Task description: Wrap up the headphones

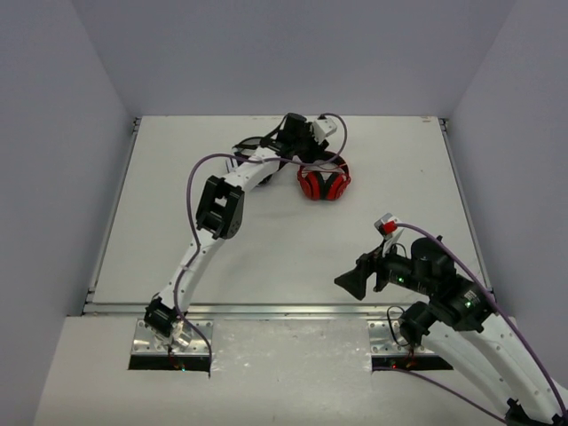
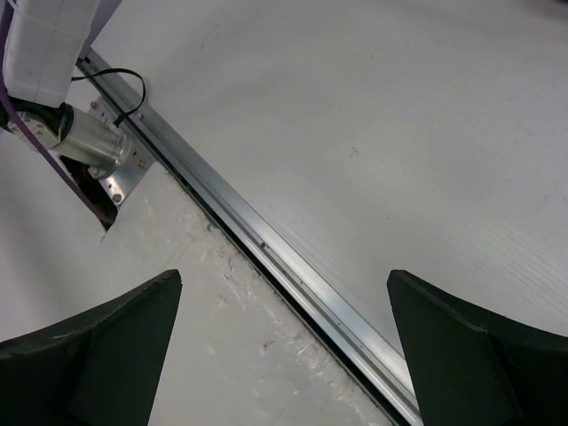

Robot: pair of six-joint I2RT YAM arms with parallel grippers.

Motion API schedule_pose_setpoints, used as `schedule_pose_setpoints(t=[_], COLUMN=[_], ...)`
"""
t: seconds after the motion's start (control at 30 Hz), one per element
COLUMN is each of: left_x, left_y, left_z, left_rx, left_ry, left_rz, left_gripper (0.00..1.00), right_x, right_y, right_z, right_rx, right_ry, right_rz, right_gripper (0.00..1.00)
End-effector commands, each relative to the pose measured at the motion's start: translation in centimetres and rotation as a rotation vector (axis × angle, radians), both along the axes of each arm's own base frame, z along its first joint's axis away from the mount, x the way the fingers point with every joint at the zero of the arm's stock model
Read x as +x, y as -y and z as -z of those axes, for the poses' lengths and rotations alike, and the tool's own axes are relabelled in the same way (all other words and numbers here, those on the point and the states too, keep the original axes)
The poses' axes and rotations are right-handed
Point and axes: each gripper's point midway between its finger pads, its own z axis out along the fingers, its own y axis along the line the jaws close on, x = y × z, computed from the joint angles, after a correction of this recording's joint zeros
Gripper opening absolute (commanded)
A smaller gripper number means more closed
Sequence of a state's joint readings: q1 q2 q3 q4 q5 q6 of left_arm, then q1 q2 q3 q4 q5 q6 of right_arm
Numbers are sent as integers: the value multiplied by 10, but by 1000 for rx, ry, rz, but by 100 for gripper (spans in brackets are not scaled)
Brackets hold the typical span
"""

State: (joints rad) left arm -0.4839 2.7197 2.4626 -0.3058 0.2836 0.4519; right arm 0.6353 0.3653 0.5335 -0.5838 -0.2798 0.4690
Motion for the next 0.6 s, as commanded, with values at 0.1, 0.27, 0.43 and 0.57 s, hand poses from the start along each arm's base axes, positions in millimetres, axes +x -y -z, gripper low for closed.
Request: schedule_pose_setpoints(t=[0.1, 0.27, 0.43, 0.57], left_x=[37, 50, 43, 12], left_y=[9, 0, -9, -19], left_z=[-59, -97, -190, -262], left_rx=[-69, -87, -201, -278], left_ry=[253, 360, 445, 466], left_rz=[-23, -98, -190, -253], left_gripper=[60, 76, 88, 96], right_x=[0, 1, 6, 24], right_y=[-8, -7, -6, 6], right_z=[-11, -7, -10, -23], right_rx=[60, 55, 42, -8], right_ry=[17, 11, 37, 117], right_rz=[-19, -14, -1, 82], right_gripper=[99, 99, 99, 99])
